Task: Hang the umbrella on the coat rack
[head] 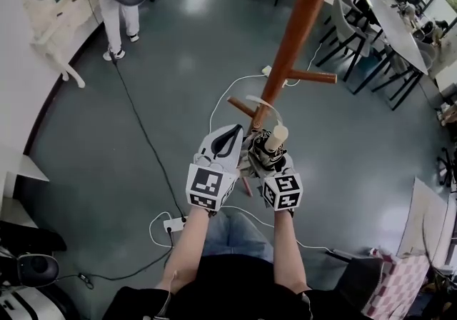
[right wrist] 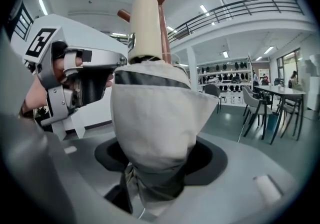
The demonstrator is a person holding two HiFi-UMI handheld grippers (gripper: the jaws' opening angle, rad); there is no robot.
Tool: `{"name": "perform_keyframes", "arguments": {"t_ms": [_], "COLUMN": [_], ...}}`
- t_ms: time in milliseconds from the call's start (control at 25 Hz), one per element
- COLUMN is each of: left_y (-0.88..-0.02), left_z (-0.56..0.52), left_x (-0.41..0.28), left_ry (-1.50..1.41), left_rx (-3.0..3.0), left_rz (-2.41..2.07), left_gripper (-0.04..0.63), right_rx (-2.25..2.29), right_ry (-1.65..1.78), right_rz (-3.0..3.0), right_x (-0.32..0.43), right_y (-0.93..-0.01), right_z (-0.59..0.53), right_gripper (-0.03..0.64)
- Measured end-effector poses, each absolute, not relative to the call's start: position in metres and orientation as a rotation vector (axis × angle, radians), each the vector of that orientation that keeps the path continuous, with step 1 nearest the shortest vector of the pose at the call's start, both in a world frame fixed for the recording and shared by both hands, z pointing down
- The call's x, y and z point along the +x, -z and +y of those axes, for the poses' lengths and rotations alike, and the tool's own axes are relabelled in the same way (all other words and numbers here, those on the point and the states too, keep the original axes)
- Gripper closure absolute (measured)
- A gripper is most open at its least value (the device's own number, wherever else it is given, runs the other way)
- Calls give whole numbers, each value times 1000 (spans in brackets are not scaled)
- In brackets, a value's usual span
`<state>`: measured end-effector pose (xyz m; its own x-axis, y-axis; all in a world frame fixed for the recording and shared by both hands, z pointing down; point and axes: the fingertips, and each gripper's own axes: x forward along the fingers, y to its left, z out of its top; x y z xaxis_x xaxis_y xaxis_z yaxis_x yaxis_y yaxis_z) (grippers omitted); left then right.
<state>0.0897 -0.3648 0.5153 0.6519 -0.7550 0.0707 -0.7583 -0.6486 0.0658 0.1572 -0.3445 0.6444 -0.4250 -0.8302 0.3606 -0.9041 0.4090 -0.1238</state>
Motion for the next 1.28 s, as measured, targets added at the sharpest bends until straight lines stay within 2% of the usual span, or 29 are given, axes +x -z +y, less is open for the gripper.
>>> {"name": "perform_keyframes", "arguments": {"t_ms": [600, 1000, 1280], "left_y": [-580, -584, -565], "left_z": [-350, -337, -335], "left_x": [87, 89, 74], "left_ry": [-51, -36, -86], "left_rx": [2756, 2746, 2744], "left_rz": [-1222, -1228, -1256], "left_gripper": [592, 592, 592], "right_rx": [1654, 1644, 1709], "right_ry": [-486, -455, -501], "right_rz": [-2224, -2269, -2282], "right_x": [172, 159, 161], "right_y": [-733, -740, -702], "right_z": [-331, -328, -315], "right_gripper": [305, 276, 270]}}
